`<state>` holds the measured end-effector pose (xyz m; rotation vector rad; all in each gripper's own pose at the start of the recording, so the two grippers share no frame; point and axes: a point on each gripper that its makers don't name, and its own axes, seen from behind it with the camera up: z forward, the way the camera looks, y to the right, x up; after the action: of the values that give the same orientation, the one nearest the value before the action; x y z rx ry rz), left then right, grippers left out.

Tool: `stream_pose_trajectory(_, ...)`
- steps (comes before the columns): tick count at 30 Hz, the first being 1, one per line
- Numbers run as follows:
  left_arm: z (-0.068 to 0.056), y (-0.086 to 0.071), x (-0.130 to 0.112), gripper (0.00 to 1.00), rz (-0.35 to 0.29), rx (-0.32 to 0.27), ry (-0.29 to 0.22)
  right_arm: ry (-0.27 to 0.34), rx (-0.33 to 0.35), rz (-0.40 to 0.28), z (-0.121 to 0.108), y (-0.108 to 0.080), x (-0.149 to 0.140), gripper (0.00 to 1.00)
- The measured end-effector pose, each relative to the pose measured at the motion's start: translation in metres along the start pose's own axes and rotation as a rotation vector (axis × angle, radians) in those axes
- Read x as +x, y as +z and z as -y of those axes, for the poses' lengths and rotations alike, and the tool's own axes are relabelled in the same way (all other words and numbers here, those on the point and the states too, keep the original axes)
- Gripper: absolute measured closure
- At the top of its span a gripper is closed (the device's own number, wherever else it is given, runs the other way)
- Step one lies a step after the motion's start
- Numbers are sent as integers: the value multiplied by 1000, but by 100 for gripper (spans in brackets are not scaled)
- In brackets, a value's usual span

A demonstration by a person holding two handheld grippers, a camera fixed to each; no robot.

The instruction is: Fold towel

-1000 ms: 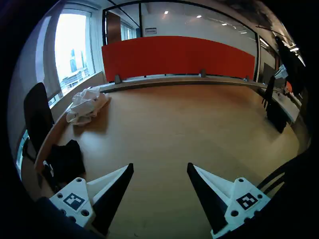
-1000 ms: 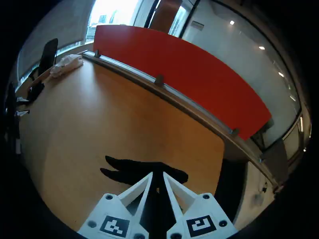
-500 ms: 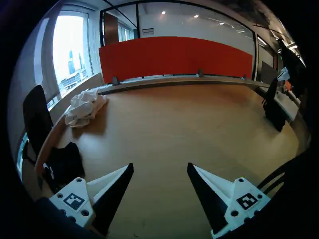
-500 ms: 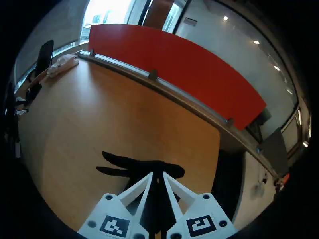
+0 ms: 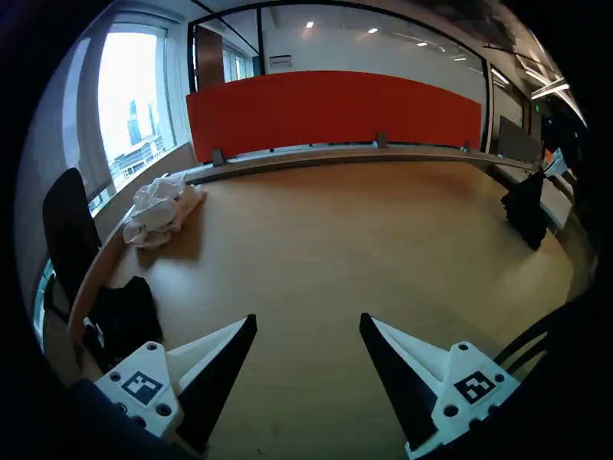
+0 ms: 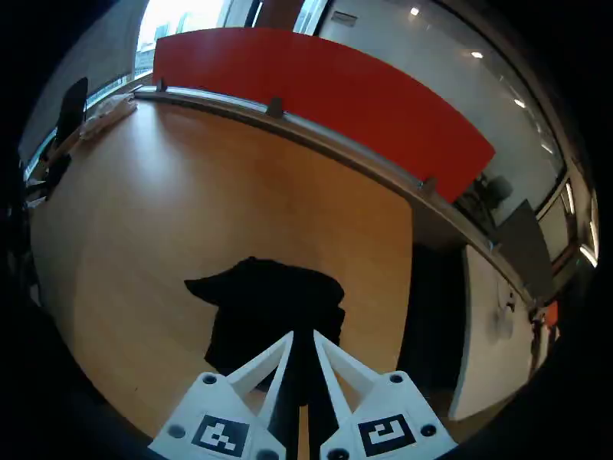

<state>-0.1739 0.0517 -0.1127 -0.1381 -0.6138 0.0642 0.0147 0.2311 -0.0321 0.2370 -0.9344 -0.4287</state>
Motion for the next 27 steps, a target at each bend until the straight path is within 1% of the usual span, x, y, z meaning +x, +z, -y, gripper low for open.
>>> stream_pose_trajectory(6,1,-1,-1,0,3,1,8,27,-2,26,1,0,-23,97)
stream_pose_trajectory(12,1,-1,1,0,3,2,12,36,-9,55,0,0,-41,97)
stream_pose_trajectory(15,2,-2,2,0,1,3,15,43,-13,77,-1,1,-53,97)
stream_pose_trajectory(27,1,-4,1,0,9,7,27,102,-17,143,-1,12,-90,97)
